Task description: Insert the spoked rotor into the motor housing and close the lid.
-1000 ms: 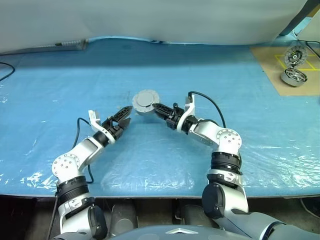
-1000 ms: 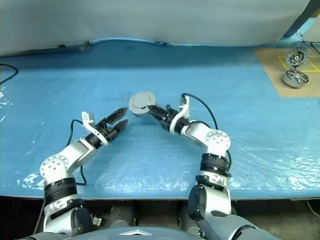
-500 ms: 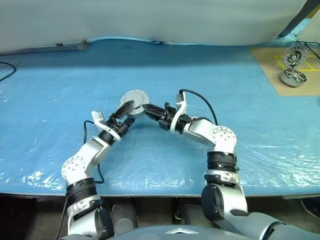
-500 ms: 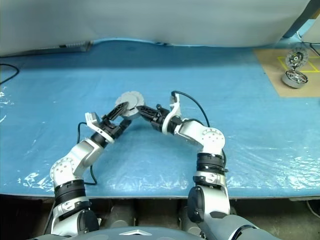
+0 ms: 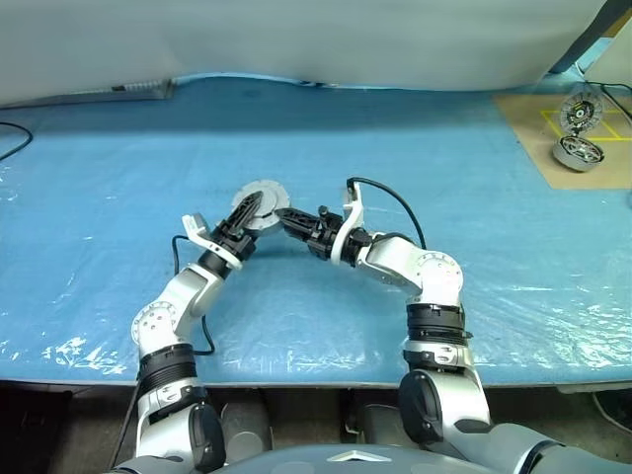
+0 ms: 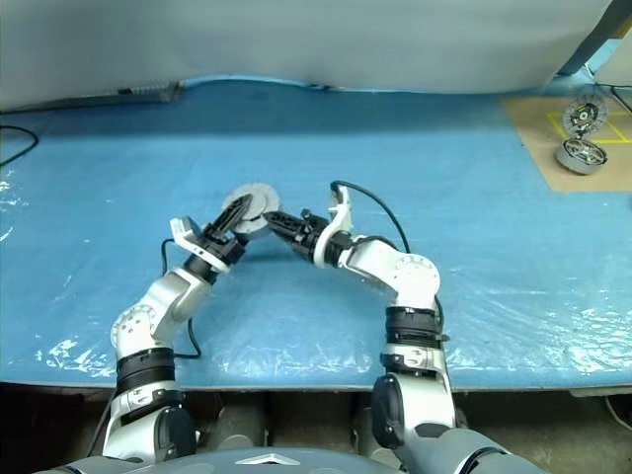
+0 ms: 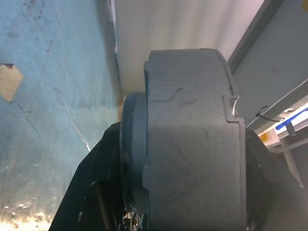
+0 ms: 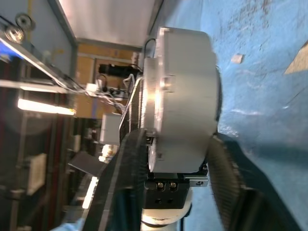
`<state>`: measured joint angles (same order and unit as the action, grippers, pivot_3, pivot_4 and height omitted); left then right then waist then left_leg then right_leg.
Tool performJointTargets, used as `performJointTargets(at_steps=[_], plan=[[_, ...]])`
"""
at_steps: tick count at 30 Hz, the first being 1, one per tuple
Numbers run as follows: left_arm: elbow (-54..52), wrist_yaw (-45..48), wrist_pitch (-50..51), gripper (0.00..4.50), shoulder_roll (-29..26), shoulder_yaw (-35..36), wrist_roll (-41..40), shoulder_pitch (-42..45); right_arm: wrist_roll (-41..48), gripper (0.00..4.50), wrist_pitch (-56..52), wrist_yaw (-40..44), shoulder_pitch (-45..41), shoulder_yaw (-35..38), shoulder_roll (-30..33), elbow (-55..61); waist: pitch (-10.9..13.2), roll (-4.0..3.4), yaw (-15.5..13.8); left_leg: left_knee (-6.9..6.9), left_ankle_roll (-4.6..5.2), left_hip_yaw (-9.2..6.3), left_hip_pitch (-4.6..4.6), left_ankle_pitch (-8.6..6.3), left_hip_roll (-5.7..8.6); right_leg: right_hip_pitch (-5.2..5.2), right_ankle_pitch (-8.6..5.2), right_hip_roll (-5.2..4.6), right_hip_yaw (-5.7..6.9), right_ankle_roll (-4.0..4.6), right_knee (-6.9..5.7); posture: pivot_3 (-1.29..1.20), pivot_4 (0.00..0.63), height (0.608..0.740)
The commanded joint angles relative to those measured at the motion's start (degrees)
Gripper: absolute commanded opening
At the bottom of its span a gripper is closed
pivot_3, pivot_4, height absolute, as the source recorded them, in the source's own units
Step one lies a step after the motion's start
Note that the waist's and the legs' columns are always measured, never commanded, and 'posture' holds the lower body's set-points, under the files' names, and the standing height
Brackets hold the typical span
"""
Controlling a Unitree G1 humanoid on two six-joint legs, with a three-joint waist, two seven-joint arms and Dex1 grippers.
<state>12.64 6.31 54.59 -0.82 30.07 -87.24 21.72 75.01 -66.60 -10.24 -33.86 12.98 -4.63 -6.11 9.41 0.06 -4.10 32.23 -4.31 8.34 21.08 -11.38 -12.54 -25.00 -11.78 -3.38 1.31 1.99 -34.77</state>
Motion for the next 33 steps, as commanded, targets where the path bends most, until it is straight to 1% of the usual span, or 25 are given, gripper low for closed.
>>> performJointTargets(at_steps=[1,2,3,4,5,6,9,11,13,15,18,23,26,28,30,31,33], plan=[[-0.69,0.87,-0.30,2.39,-1.57,-0.37,-0.11,0.35,-5.64,3.09,3.74,5.57,1.02,-2.90,2.57,5.56,0.00,0.00,-0.01,0.00,0.00,0.00,0.00,0.00,0.00,0.00,0.01,0.00,0.00,-0.01,0.00,0.00,0.150,0.740],[-0.49,0.74,-0.47,2.39,-1.97,-0.50,0.23,0.49,-8.62,3.51,5.02,6.83,1.67,-4.39,4.01,6.62,0.00,0.00,-0.05,0.02,0.00,0.00,0.00,0.00,0.00,0.00,0.01,0.00,0.00,-0.02,0.00,0.00,0.150,0.740],[-0.26,0.70,-0.63,2.39,-2.34,-0.59,0.57,0.68,-11.73,3.78,6.41,8.38,2.25,-6.15,5.61,7.68,0.00,0.00,-0.14,0.04,0.00,-0.01,0.01,0.00,0.00,0.00,0.02,0.00,0.00,-0.03,0.00,0.00,0.150,0.740],[0.13,0.58,-0.85,2.39,-2.78,-0.68,1.01,1.05,-16.29,4.19,8.98,10.02,3.00,-8.70,7.70,9.04,0.00,0.01,-0.22,0.08,0.00,-0.02,0.03,0.00,0.00,0.00,0.05,0.00,0.00,-0.06,0.01,0.00,0.150,0.740],[0.61,0.60,-1.01,2.39,-3.25,-0.80,1.52,1.49,-20.14,4.49,11.52,11.23,3.67,-10.72,9.22,9.90,0.00,0.02,-0.33,0.10,0.00,-0.02,0.04,0.00,0.01,0.01,0.06,-0.01,0.00,-0.09,0.01,0.00,0.150,0.740],[1.11,0.61,-1.15,2.39,-3.68,-0.93,2.05,1.93,-23.48,4.50,13.85,12.55,4.33,-12.52,10.55,10.53,0.00,0.03,-0.38,0.12,0.00,-0.03,0.04,0.00,0.02,0.02,0.08,-0.02,0.00,-0.10,0.01,0.00,0.150,0.740],[4.30,0.79,-2.20,2.39,-5.23,-1.47,5.17,4.55,-39.54,4.50,25.88,18.46,7.26,-22.75,17.85,13.14,0.01,0.04,-0.48,0.17,0.00,-0.04,0.03,0.00,0.01,0.03,0.09,-0.01,0.00,-0.11,-0.01,0.00,0.150,0.740],[7.20,1.27,-3.18,2.39,-6.33,-1.93,8.04,6.89,-48.76,4.50,34.64,21.37,9.04,-28.10,21.30,13.79,0.02,0.06,-0.58,0.26,0.00,-0.06,0.05,0.00,0.01,0.03,0.13,-0.01,0.00,-0.18,0.00,0.00,0.150,0.740],[10.91,2.01,-4.59,2.39,-7.27,-2.27,11.23,9.68,-56.19,4.50,41.65,23.64,10.68,-32.21,23.80,13.31,0.04,0.10,-0.63,0.36,0.00,-0.06,0.09,0.00,0.01,0.03,0.18,-0.01,-0.01,-0.25,0.00,0.00,0.150,0.740],[15.94,3.07,-6.85,2.39,-8.07,-2.66,15.14,13.32,-61.11,4.50,45.77,24.68,12.31,-34.21,24.91,12.44,0.08,0.17,-0.59,0.45,0.01,-0.06,0.10,0.00,0.01,0.03,0.22,-0.02,-0.03,-0.31,-0.01,0.00,0.150,0.740],[24.53,6.08,-11.11,2.39,-9.03,-4.20,22.16,19.47,-65.84,4.50,50.31,24.84,14.21,-34.52,24.47,10.85,0.16,0.31,-0.56,0.53,0.01,-0.07,0.10,0.00,0.01,0.04,0.31,-0.01,-0.07,-0.28,-0.02,0.00,0.150,0.740],[41.24,10.11,-18.06,2.39,-8.86,-4.14,30.77,30.93,-68.87,4.50,52.25,26.10,15.23,-33.15,22.61,9.21,0.35,0.62,-0.45,0.66,0.02,-0.10,0.16,0.01,0.06,0.04,0.47,-0.03,-0.11,-0.19,-0.02,0.00,0.150,0.740],[48.88,10.92,-21.63,2.39,-8.61,-3.70,35.11,35.26,-70.16,4.50,51.80,26.74,15.45,-32.51,21.89,8.99,0.36,0.65,-0.39,0.69,0.03,-0.15,0.19,0.01,0.08,0.04,0.49,-0.02,-0.12,-0.15,0.00,0.00,0.150,0.740],[52.30,10.80,-23.20,2.39,-8.66,-3.19,37.30,36.68,-70.87,4.50,51.41,26.90,15.72,-32.23,21.56,9.09,0.36,0.64,-0.21,0.68,0.03,-0.17,0.18,0.01,0.08,0.04,0.49,-0.02,-0.13,-0.14,0.00,0.00,0.150,0.740],[54.27,10.35,-24.49,3.12,-8.99,-2.68,39.03,36.97,-71.24,4.50,50.96,27.20,16.11,-31.99,21.19,9.36,0.36,0.64,-0.17,0.65,0.03,-0.18,0.17,0.01,0.08,0.06,0.49,-0.01,-0.13,-0.12,-0.02,0.00,0.150,0.740],[54.70,10.33,-24.58,3.41,-9.34,-2.52,39.81,36.73,-71.45,4.50,50.77,27.36,16.31,-31.89,21.00,9.52,0.36,0.65,-0.17,0.65,0.03,-0.18,0.14,0.01,0.08,0.14,0.49,-0.01,-0.13,-0.12,-0.02,0.00,0.150,0.740],[54.75,10.30,-24.00,4.08,-10.23,-2.20,41.16,35.70,-71.87,4.50,50.39,27.71,16.70,-31.70,20.66,9.90,0.36,0.64,-0.09,0.64,0.04,-0.18,-0.02,0.00,0.07,0.46,0.47,-0.02,-0.13,-0.09,0.01,0.00,0.150,0.740]])
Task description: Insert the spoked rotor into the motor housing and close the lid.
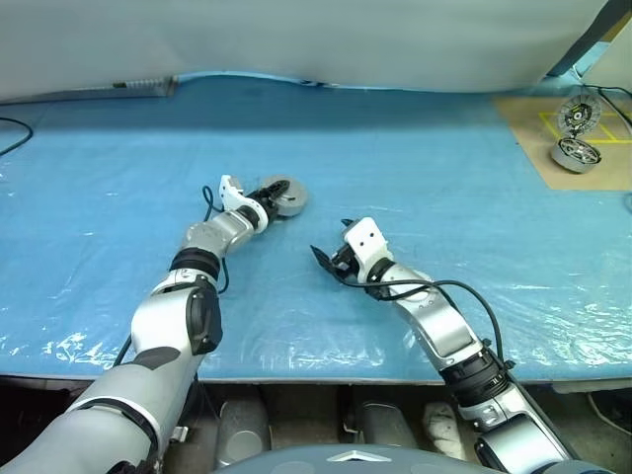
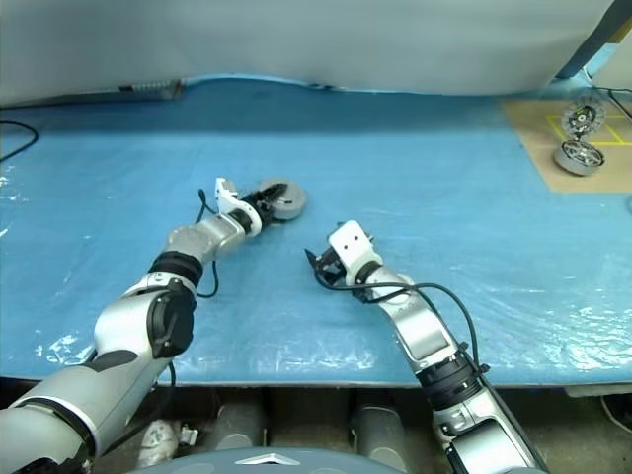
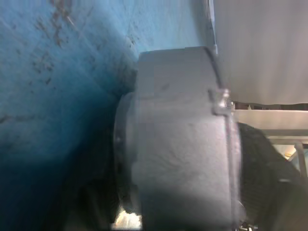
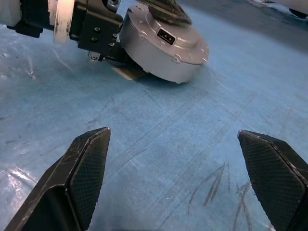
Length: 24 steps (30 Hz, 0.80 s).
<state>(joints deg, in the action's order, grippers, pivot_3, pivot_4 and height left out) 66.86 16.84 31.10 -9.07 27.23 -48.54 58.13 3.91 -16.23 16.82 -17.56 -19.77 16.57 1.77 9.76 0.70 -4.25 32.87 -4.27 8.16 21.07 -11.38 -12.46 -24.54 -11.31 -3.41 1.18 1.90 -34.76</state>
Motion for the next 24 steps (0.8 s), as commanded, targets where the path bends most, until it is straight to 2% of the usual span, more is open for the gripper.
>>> performJointTargets(at_steps=[1,3,6,12,14,16,21,24], plan=[[0.39,-0.24,-0.14,4.43,-2.31,0.83,2.96,-1.17,-0.96,4.50,-0.11,0.81,0.56,1.14,-0.69,2.21,0.00,0.00,0.15,0.00,0.00,0.00,-0.16,0.00,0.00,0.15,-0.01,-0.01,0.00,0.02,0.01,0.00,0.150,0.740],[-1.20,-0.47,2.94,4.47,-3.65,0.88,3.61,-3.39,-1.11,4.50,-0.74,1.28,0.84,1.36,-1.01,2.77,0.00,0.00,0.32,0.00,0.01,0.04,-0.49,-0.01,-0.03,0.39,-0.14,-0.01,-0.02,0.28,0.00,0.00,0.150,0.740],[-9.96,0.09,11.81,4.47,-5.89,-0.98,4.36,-10.19,-0.48,4.50,-2.78,2.29,0.95,1.90,-1.54,3.61,-0.02,-0.02,0.68,-0.03,0.01,0.21,-0.94,-0.01,-0.11,0.60,-0.14,0.02,-0.09,0.38,-0.03,0.00,0.150,0.740],[-41.76,0.37,25.19,4.47,-8.65,-8.63,5.03,-29.06,1.60,4.50,-6.46,4.22,2.41,3.83,-2.63,5.48,-0.22,-0.28,1.68,-0.15,0.02,0.26,-1.18,-0.02,-0.22,0.78,-0.24,0.03,-0.04,0.66,-0.06,0.00,0.150,0.740],[-52.20,1.78,23.22,4.47,-10.81,-13.22,8.04,-35.43,2.56,4.50,-8.10,4.21,3.84,5.15,-2.98,6.52,-0.28,-0.37,1.84,-0.24,0.03,0.27,-1.18,-0.02,-0.25,0.75,-0.29,0.04,-0.01,0.72,-0.03,0.00,0.150,0.740],[-58.22,2.89,16.78,4.47,-11.87,-16.74,12.35,-39.30,2.58,4.50,-8.60,3.60,5.87,6.11,-3.48,7.86,-0.31,-0.42,1.78,-0.37,0.03,0.29,-1.18,-0.03,-0.25,0.71,-0.33,0.04,0.00,0.71,0.02,0.00,0.150,0.740],[-65.81,4.27,-1.00,4.47,-11.28,-22.33,22.50,-44.54,4.00,4.50,-9.27,1.19,9.10,10.71,-6.09,11.24,-0.33,-0.47,1.92,-0.53,0.04,0.33,-1.13,-0.03,-0.27,0.56,-0.63,0.10,-0.01,0.29,0.07,0.00,0.150,0.740],[-67.80,4.82,-7.13,4.47,-10.55,-24.10,26.33,-45.99,3.95,4.50,-8.75,1.06,9.95,11.95,-6.04,12.11,-0.32,-0.46,1.80,-0.55,0.04,0.34,-0.98,-0.03,-0.27,0.41,-0.63,0.10,-0.01,0.28,0.10,0.00,0.150,0.740]])
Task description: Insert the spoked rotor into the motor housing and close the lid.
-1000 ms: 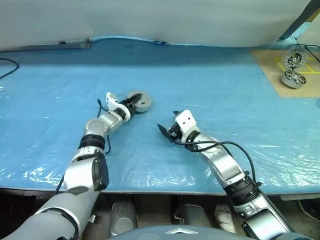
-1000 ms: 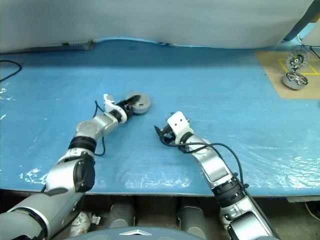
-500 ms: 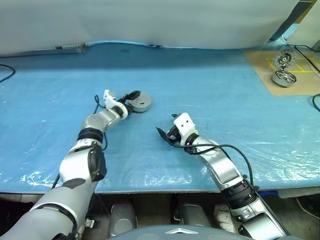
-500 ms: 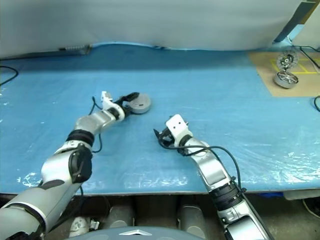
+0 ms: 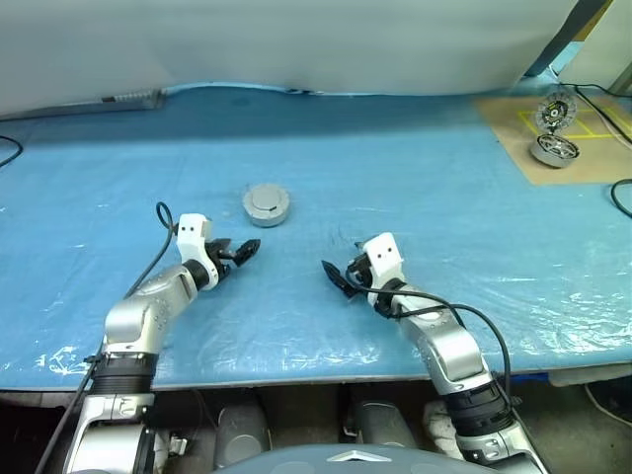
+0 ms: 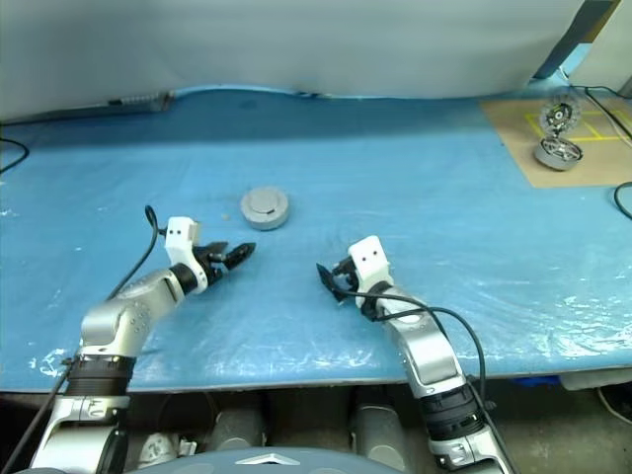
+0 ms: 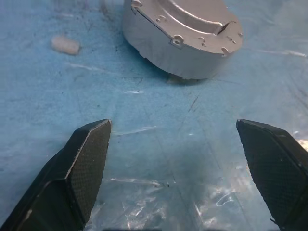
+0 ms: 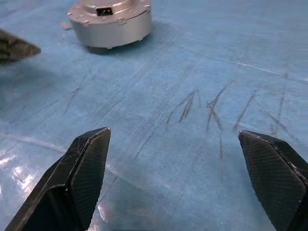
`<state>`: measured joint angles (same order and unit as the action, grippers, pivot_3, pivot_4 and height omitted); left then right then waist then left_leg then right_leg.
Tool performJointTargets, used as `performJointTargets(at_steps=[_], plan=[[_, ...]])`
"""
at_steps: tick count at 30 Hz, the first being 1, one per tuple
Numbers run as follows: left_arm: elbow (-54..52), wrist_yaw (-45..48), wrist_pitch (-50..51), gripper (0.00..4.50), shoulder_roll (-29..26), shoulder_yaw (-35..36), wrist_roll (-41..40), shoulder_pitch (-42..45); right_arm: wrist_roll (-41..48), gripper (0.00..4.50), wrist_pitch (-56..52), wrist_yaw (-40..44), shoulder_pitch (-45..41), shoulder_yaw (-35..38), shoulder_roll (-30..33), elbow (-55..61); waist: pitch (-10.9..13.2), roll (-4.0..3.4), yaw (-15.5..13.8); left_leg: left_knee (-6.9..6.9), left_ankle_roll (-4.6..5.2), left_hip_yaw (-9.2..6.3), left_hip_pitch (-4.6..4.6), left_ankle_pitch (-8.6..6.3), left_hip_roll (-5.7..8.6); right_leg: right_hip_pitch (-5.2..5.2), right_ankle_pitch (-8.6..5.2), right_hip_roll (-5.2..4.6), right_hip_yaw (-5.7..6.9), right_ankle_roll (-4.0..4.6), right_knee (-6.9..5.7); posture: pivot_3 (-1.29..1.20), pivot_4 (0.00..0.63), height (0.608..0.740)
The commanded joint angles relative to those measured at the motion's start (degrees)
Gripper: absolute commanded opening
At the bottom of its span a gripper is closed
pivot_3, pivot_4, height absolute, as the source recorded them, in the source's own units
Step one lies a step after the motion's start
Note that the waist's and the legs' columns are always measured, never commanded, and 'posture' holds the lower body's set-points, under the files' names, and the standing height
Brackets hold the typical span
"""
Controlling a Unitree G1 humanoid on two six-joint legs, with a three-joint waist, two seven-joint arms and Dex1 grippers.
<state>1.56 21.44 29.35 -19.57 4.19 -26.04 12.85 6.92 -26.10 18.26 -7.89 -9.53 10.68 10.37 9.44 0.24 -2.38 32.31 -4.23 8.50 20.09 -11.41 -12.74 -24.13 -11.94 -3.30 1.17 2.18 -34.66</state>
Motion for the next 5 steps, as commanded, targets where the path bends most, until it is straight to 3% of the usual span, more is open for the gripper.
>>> performJointTargets(at_steps=[1,5], plan=[[-2.84,0.38,-7.45,4.47,0.32,-1.36,4.85,-1.22,1.65,4.50,1.72,0.04,0.65,2.17,-0.51,3.68,0.00,0.00,-0.12,0.00,0.00,0.00,0.00,0.00,0.00,-0.05,0.00,0.00,0.00,0.00,0.01,0.00,0.150,0.740],[-2.00,2.60,-17.92,4.47,0.51,-3.24,9.91,-3.92,0.51,4.50,4.26,-0.33,1.66,2.19,-1.04,3.94,0.00,0.00,-0.13,-0.11,-0.01,0.00,0.06,0.00,0.02,-0.17,0.01,0.00,0.00,0.05,0.10,0.00,0.150,0.740]])
